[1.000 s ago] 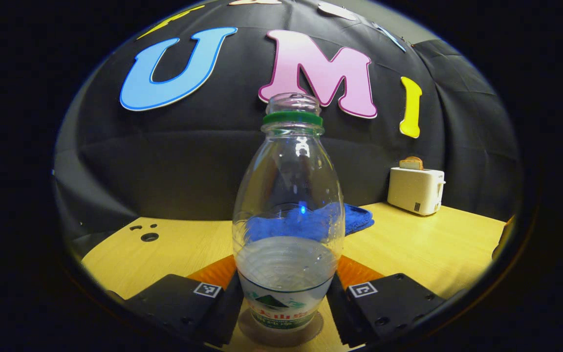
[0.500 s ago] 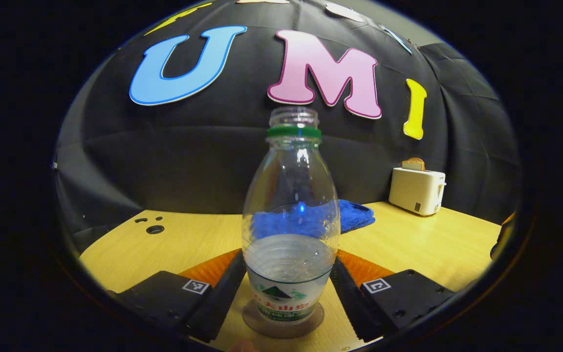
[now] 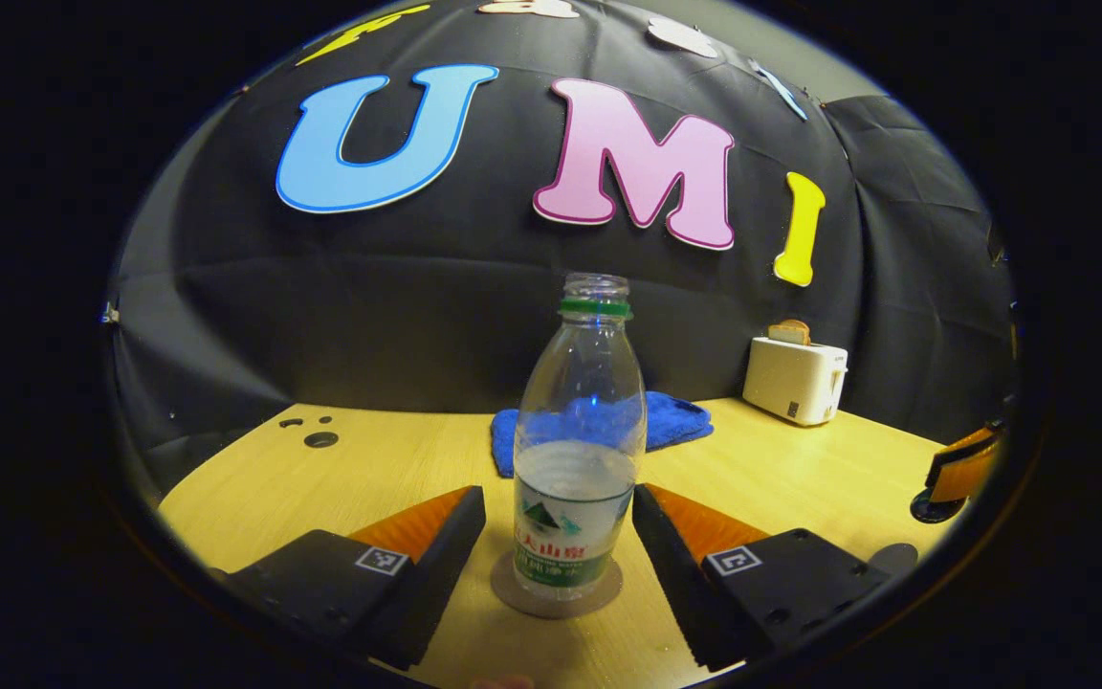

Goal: Open the teacup lid with one hand, grasp the water bottle and pour water into the teacup with the other hand; after pouring, place the water bottle on the coaster and then close the teacup lid.

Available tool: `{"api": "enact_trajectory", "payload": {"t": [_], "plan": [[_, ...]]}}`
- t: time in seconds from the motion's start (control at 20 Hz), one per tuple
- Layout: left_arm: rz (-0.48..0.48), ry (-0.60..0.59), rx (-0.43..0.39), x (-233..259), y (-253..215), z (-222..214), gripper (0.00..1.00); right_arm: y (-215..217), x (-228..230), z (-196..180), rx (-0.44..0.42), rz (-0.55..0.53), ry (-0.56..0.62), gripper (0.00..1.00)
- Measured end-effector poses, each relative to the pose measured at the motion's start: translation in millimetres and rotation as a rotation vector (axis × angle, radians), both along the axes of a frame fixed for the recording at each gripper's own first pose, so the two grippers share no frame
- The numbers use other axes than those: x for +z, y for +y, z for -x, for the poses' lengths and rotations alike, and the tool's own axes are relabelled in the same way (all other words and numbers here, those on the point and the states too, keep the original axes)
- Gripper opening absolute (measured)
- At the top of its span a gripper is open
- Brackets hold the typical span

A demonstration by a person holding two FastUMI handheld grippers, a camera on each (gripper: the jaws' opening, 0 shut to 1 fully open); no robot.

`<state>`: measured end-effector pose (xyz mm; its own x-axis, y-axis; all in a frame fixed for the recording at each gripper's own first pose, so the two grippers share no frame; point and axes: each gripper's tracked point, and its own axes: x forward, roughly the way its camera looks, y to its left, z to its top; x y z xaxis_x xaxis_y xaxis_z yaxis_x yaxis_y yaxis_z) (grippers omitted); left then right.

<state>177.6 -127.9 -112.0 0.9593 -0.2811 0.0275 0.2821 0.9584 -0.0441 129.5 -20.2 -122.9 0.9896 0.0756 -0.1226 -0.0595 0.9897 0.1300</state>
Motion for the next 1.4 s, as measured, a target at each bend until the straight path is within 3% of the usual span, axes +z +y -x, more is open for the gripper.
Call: {"api": "enact_trajectory", "payload": {"t": [0.3, 0.4, 0.45, 0.55, 0.65, 0.7, 0.75, 0.85, 0.9, 1.05, 1.1, 1.25, 1.3, 1.4], "plan": [[-0.069, -0.068, 0.093, 13.3, 35.4, 54.6, 0.97, 7.0, -21.3, -5.5, 0.009, -0.007, 0.002, 0.24], [-0.062, -0.086, 0.108, 22.6, 44.9, 71.9, 0.97, 11.5, -28.1, -3.6, 0.013, -0.007, -0.006, 0.24], [-0.05, -0.085, 0.108, 25.2, 48.1, 82.1, 0.97, 12.2, -31.2, -0.8, 0.013, -0.007, -0.014, 0.19], [-0.031, -0.082, 0.102, 27.5, 48.8, 93.0, 0.97, 13.0, -36.4, 1.3, 0.007, 0.004, -0.031, 0.24], [-0.027, -0.082, 0.102, 28.7, 50.1, 96.3, 0.97, 16.0, -42.6, 6.9, 0.017, 0.016, -0.043, 0.25], [-0.029, -0.083, 0.101, 29.7, 50.1, 94.4, 0.97, 17.2, -42.9, 9.7, 0.021, 0.016, -0.058, 0.3], [-0.031, -0.082, 0.103, 29.7, 49.9, 94.7, 0.92, 16.7, -42.8, 11.0, 0.016, 0.02, -0.072, 0.3], [-0.029, -0.077, 0.104, 29.0, 47.0, 94.7, 0.97, 17.8, -46.0, 9.5, 0.019, 0.025, -0.08, 0.21], [-0.023, -0.076, 0.102, 28.8, 44.7, 95.7, 0.97, 19.1, -48.8, 8.1, 0.025, 0.023, -0.076, 0.26], [-0.022, -0.067, 0.098, 24.8, 37.8, 100.4, 0.97, 19.9, -51.4, 4.8, 0.033, 0.02, -0.075, 0.28], [-0.026, -0.061, 0.098, 22.4, 35.4, 101.1, 0.97, 19.4, -49.8, 4.4, 0.034, 0.019, -0.082, 0.23], [-0.022, -0.045, 0.09, 18.8, 29.4, 105.7, 0.97, 20.0, -50.7, 4.9, 0.048, 0.011, -0.082, 0.26], [-0.023, -0.04, 0.09, 17.6, 28.2, 106.4, 0.97, 20.8, -50.1, 5.2, 0.053, 0.008, -0.082, 0.39], [-0.025, -0.034, 0.096, 18.5, 26.8, 109.5, 0.97, 17.1, -46.5, 7.6, 0.045, 0.014, -0.092, 0.39]]}}
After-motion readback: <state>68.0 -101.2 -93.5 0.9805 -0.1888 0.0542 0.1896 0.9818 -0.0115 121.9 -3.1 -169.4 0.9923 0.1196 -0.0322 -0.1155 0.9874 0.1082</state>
